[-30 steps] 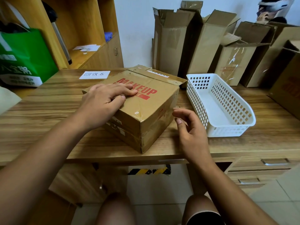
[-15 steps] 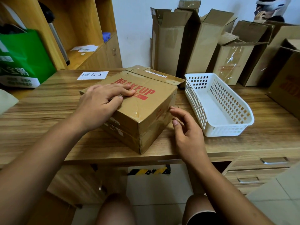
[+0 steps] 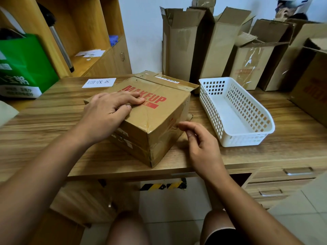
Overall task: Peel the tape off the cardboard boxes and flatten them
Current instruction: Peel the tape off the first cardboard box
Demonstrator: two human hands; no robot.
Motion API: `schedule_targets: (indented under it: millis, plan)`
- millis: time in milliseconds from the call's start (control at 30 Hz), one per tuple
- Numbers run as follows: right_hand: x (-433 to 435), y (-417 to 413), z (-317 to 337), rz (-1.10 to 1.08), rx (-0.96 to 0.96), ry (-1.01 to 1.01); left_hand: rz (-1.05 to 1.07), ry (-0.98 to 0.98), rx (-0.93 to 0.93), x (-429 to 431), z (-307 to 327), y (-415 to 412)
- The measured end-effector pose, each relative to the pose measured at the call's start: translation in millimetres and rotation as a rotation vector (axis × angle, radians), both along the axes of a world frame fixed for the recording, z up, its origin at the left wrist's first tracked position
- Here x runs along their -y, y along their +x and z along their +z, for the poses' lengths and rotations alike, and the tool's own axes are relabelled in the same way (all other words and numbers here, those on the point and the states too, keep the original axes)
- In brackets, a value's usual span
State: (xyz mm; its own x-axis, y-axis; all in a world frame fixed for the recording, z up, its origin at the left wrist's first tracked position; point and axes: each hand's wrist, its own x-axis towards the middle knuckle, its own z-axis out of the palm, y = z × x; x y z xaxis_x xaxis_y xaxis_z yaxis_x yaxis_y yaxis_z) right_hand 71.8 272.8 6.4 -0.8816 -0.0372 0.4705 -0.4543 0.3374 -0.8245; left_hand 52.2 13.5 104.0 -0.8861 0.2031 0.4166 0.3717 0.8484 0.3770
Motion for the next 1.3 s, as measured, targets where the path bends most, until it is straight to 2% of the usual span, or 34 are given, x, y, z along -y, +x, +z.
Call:
schedule_targets:
  millis: [133,300,533,733,1000,1233,1300]
  plan:
    - [1,-1,-1,0.006,-0.028,-0.083,0.005,-0.006,0.010,0,0,0]
    - [2,0,0,0.047,-0.019,-0.016,0.002,-0.004,0.007,-1,1,0]
    - [2,-2,-5,-0.015,-0.079,0.108,0.004,-0.019,0.002,-1,1,0]
    - [1,-2,-2,-0.006,-0.054,0.045,-0.001,-0.013,0.038,-5,8,2]
    - [2,-4,0,0.021,-0.065,0.007,-0.041,-0.109,0.203,-17,32,-14]
    - [1,-2,1,0.001,-0.112,0.002,-0.169,-0.013,0.278,-22,32,-30]
    - [1,-1,0,-0.012,-0.152,0.036,-0.187,-0.040,0.298,-20,29,-29]
